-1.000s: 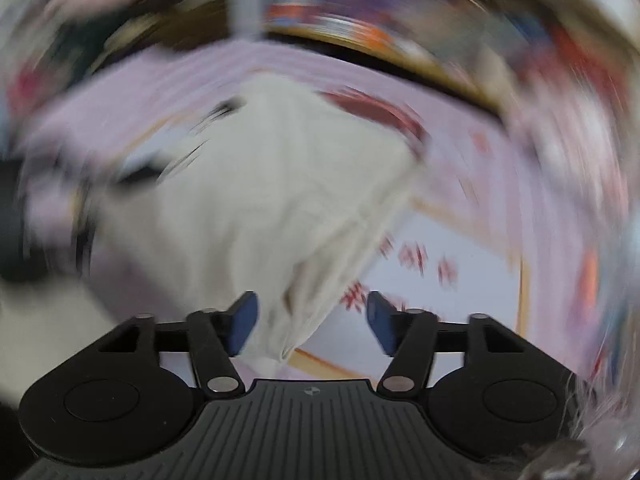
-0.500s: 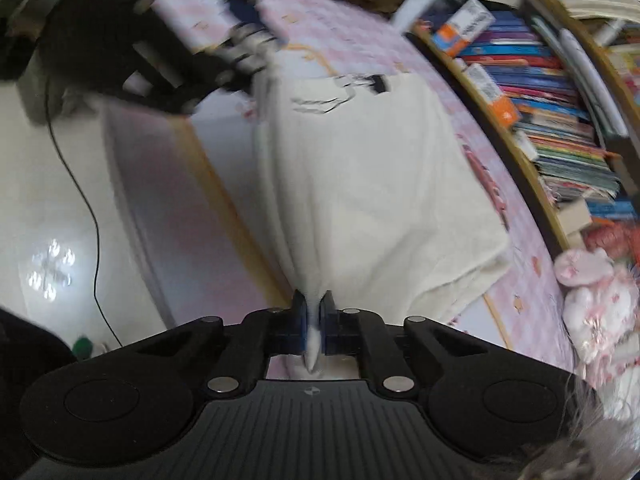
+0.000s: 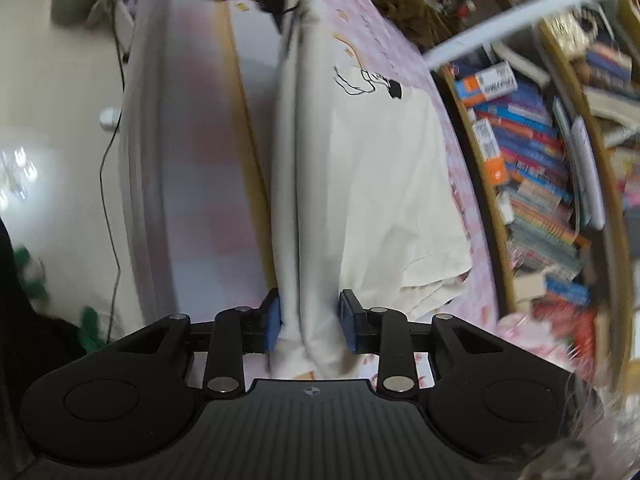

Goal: Fold clothes

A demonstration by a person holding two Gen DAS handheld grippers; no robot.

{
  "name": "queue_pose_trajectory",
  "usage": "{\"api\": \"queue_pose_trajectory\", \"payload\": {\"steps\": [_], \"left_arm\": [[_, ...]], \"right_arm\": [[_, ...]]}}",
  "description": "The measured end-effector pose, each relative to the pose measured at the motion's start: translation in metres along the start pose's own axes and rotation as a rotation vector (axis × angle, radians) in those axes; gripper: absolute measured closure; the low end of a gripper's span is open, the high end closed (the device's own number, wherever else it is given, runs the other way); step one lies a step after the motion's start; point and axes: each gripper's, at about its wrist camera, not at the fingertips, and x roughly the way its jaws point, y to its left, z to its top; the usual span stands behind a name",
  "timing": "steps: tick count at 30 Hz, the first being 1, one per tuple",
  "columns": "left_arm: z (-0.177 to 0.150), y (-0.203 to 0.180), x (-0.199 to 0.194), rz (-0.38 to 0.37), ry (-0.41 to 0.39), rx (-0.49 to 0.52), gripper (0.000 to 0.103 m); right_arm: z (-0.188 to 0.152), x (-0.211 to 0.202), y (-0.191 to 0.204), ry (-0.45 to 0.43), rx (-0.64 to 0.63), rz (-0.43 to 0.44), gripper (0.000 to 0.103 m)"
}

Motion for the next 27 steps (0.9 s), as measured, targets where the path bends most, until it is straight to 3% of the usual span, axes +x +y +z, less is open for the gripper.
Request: {"api": "queue_pose_trajectory", "payload": {"steps": [4, 6, 7, 8, 11, 15, 20, 27], "left_arm": [[0.000, 0.002, -0.001, 0.000, -0.004, -0.007, 0.090], [-0.002, 0.002, -0.002, -0.005, -0.001, -0.007, 0.090], [-0.003, 0.001, -0.001, -0.010, 0.003, -0.005, 0.090], [-0.004, 0.000, -0.001, -0.015, 0.008, 0.000, 0.090], [-0.008, -0.003, -0.004, -0.034, 0.018, 0.013, 0.090], [-0.013, -0.005, -0.023, -0.083, 0.018, 0.040, 0.090], [-0.014, -0.004, -0.060, -0.198, 0.016, 0.028, 0.090], [-0.007, 0.014, -0.095, -0.292, 0.016, -0.073, 0.090]], "right_arm": [[-0.002, 0.008, 0.005, 0.020, -0.052, -0.067, 0.060], [-0.004, 0.010, 0.005, 0.015, -0.050, -0.063, 0.066], [-0.005, 0.010, 0.005, 0.012, -0.048, -0.058, 0.079], [-0.005, 0.011, 0.006, 0.013, -0.045, -0.053, 0.085], [-0.006, 0.009, 0.008, 0.016, -0.039, -0.036, 0.090], [-0.008, -0.016, -0.012, 0.007, 0.053, 0.091, 0.091], [-0.016, -0.055, -0.041, -0.011, 0.174, 0.267, 0.091], [-0.018, -0.098, -0.055, -0.051, 0.231, 0.384, 0.091]]}}
